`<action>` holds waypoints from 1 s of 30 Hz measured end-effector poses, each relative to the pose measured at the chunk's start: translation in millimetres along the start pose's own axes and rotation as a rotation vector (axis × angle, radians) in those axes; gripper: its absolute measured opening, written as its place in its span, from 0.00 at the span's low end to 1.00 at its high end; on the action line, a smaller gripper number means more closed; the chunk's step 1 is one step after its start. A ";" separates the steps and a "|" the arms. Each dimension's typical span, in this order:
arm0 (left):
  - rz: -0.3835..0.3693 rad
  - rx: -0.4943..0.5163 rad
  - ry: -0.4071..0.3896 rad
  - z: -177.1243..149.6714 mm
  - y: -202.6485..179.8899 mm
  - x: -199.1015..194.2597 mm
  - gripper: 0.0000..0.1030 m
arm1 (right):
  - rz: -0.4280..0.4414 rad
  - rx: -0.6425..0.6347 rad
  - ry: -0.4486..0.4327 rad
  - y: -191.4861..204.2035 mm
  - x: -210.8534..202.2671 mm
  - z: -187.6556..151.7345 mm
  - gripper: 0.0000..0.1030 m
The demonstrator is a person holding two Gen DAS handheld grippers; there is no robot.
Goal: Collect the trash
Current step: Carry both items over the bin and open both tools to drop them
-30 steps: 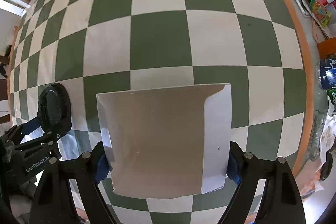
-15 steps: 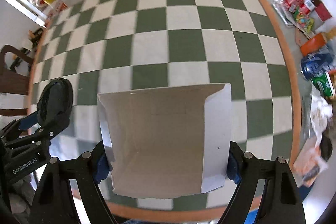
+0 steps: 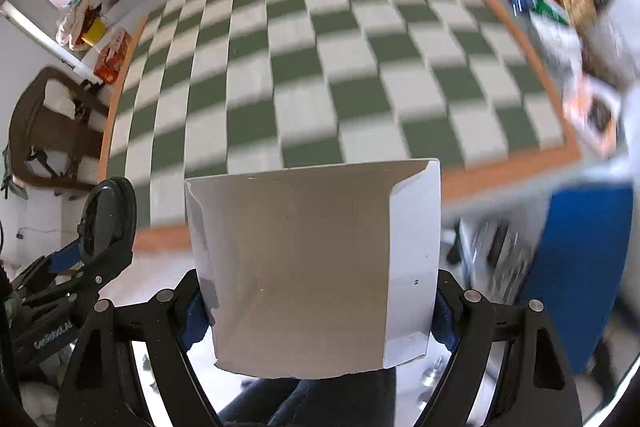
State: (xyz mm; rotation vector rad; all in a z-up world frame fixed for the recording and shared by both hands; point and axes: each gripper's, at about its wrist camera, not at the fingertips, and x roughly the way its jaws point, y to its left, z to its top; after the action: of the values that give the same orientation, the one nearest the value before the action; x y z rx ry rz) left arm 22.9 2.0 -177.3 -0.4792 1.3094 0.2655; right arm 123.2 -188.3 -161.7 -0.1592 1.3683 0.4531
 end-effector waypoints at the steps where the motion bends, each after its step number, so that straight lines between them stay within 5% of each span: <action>1: -0.003 0.004 0.026 -13.0 4.1 8.3 0.80 | -0.002 0.009 0.024 0.1 6.7 -19.3 0.84; 10: -0.061 -0.073 0.222 -69.5 44.0 156.0 0.81 | 0.053 0.112 0.216 -19.2 138.8 -125.3 0.84; 18: -0.020 -0.158 0.316 -88.4 90.3 352.2 0.83 | 0.104 0.109 0.324 -37.2 350.2 -180.1 0.84; 21: -0.014 -0.191 0.328 -95.8 102.7 407.0 0.96 | 0.129 0.061 0.347 -32.9 423.4 -194.8 0.85; 26: 0.033 -0.229 0.313 -106.4 122.3 433.1 0.96 | 0.138 -0.008 0.402 -22.3 507.9 -212.9 0.88; 28: 0.046 -0.235 0.286 -110.0 128.1 427.0 0.96 | 0.147 -0.017 0.416 -20.4 521.6 -215.7 0.99; 30: 0.085 -0.228 0.249 -114.4 130.8 417.9 0.96 | 0.161 -0.020 0.413 -19.9 524.9 -215.5 1.00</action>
State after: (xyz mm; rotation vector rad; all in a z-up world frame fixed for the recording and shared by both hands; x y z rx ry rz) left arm -30.6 28.1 -626.0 -0.6659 1.5529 0.4400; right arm 4.6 -170.7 -716.7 -0.1657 1.7899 0.5909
